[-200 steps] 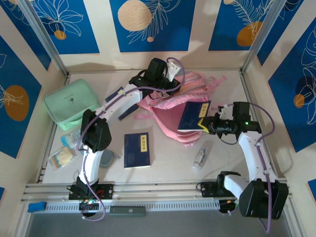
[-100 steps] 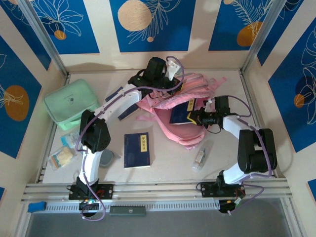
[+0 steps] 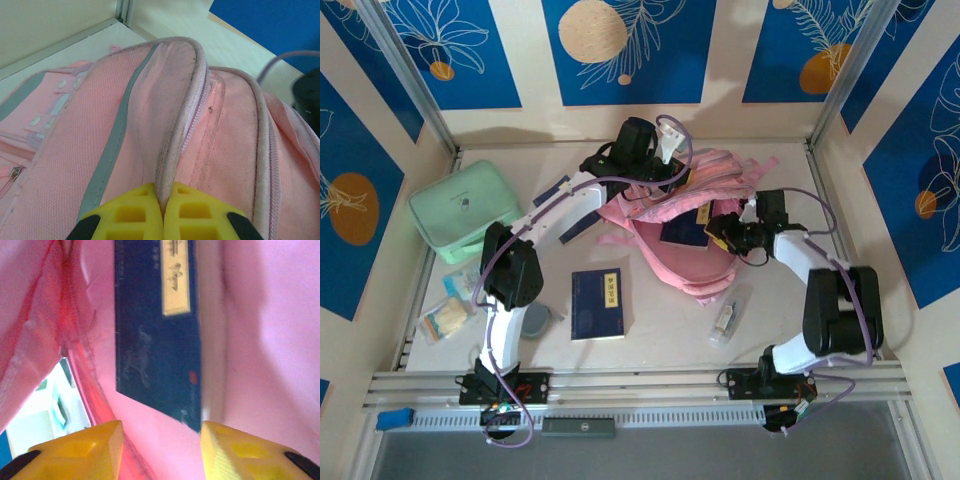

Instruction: Pack books, pencil case, and school supplies into a backpack

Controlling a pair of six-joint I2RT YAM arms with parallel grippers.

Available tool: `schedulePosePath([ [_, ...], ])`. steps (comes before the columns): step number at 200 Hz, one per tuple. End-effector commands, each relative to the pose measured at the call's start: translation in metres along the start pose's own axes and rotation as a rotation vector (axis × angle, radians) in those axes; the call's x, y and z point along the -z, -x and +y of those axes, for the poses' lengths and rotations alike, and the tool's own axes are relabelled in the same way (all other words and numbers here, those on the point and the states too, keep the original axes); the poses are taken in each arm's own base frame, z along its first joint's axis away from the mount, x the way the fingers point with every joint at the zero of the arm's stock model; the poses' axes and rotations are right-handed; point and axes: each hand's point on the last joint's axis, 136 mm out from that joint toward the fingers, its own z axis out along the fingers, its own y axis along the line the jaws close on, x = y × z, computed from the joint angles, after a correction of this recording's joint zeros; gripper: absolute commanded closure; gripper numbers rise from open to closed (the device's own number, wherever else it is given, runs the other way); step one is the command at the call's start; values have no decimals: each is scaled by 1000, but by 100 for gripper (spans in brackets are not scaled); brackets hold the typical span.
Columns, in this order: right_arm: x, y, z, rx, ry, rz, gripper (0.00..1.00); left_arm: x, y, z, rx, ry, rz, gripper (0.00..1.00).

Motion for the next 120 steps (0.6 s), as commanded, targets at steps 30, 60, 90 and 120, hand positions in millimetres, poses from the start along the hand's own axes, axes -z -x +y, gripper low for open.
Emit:
schedulePosePath([
  [30, 1, -60, -18, -207, -93, 32, 75, 45, 74, -26, -71, -61, -242, 100],
  [60, -22, -56, -19, -223, -138, 19, 93, 42, 73, -24, -57, -60, -242, 100],
  [90, -41, -33, -22, -208, -167, -71, 99, 40, 73, -27, -46, -82, -242, 100],
  [120, -42, 8, -22, -161, -199, -216, 100, 42, 72, -31, -52, -101, -235, 100],
])
